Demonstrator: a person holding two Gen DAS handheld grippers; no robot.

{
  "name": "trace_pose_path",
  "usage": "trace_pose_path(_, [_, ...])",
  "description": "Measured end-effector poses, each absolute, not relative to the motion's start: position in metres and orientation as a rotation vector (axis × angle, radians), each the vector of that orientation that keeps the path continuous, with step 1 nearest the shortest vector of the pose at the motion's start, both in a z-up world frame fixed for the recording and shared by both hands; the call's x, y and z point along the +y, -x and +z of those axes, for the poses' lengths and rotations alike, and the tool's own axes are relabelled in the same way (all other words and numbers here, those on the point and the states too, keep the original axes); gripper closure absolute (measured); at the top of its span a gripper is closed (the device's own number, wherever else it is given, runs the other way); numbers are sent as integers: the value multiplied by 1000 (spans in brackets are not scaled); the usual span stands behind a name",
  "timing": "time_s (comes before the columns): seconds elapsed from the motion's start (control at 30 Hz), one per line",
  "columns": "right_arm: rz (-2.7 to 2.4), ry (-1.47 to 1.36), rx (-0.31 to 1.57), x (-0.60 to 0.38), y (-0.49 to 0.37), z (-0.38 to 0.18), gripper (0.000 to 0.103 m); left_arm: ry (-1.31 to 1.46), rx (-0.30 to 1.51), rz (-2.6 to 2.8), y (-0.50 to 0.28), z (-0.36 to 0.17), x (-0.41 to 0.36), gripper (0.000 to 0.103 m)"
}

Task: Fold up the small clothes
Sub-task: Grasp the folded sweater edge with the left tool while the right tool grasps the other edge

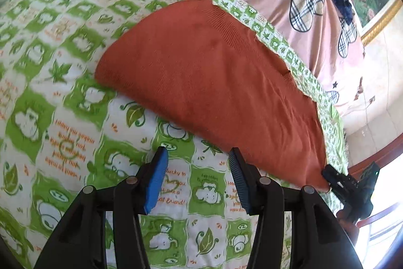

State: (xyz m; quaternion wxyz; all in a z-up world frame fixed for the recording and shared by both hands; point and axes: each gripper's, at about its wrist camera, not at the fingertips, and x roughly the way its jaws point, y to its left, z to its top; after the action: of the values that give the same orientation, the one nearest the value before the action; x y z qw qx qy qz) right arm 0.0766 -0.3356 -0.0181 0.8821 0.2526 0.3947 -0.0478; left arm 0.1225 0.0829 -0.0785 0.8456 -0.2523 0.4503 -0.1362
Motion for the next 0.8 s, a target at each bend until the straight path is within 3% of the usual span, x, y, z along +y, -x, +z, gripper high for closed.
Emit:
trace_pose_path(0.2, [-73, -505, 814, -324, -70, -9, 60, 612, 928, -272, -133, -79, 94, 47])
trace_pose_path(0.6, [11, -490, 815, -303, -78, -2, 59, 781, 856, -164, -188, -88, 126, 47])
trace_pose_path(0.67, [20, -493, 816, -304, -80, -2, 59, 768, 843, -141, -197, -86, 125, 52])
trace_pose_path(0.7, [24, -498, 819, -304, -82, -3, 59, 755, 838, -134, -202, -85, 123, 62])
trace_pose_path(0.73, [29, -503, 822, -305, -83, -3, 59, 743, 839, -133, -206, -84, 122, 82])
trace_pose_path(0.8, [46, -518, 823, -309, -86, -4, 59, 734, 842, -156, -213, -79, 117, 92])
